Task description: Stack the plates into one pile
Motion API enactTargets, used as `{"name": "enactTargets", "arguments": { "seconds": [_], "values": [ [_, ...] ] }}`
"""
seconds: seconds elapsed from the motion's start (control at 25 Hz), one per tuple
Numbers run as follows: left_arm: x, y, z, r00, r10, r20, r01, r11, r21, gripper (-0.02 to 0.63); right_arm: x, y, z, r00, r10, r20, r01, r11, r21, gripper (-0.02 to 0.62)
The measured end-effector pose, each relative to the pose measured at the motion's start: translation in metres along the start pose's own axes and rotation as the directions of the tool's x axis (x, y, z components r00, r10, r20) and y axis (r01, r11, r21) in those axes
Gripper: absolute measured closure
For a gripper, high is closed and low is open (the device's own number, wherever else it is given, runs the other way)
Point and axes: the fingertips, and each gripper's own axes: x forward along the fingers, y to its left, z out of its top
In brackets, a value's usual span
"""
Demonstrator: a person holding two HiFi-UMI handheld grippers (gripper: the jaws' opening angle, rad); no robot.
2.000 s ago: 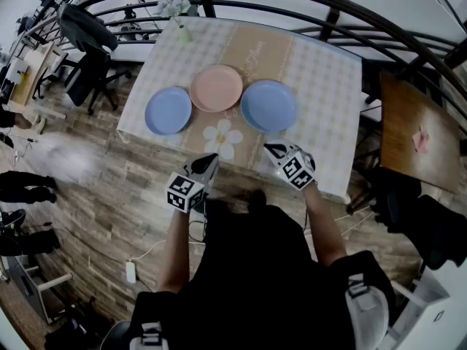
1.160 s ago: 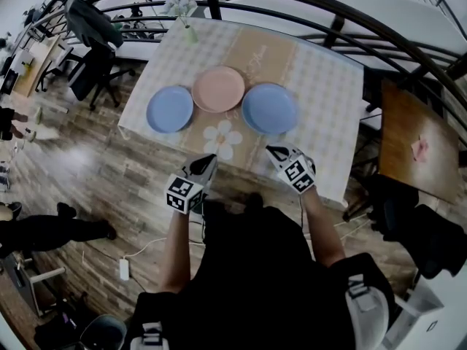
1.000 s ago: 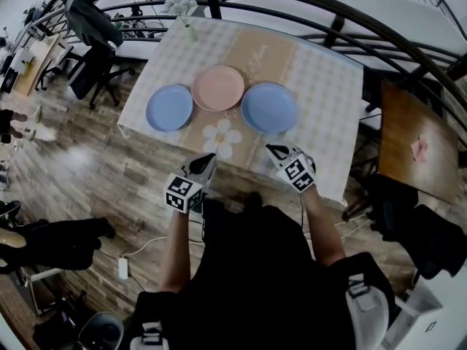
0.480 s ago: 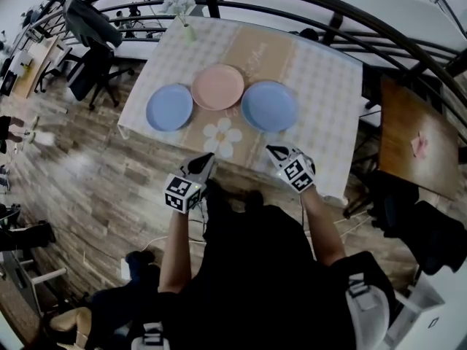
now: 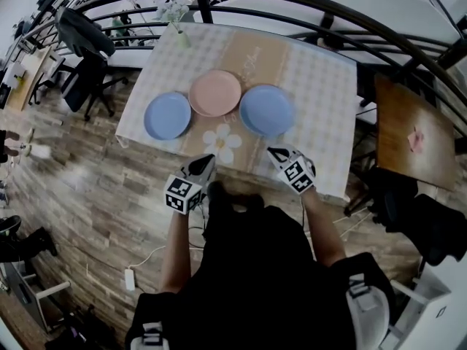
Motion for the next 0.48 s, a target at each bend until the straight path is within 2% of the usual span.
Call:
{"name": "enactTargets", "arguments": {
  "seconds": [0.24, 0.48],
  "values": [
    [0.001, 0.020, 0.011, 0.999, -0.035, 0.007, 0.035, 0.999, 0.021, 0.606, 0.010, -0.001, 0.005, 0.999, -0.028, -0.025, 0.029, 1.000, 0.012, 0.597],
    [-0.006, 0.050, 0.011, 0.997, -0.074, 0.007, 0.074, 0.997, 0.002, 0.606, 0.029, 0.003, 0.020, 0.997, -0.058, -0.049, 0.059, 0.998, 0.028, 0.597]
  ]
}}
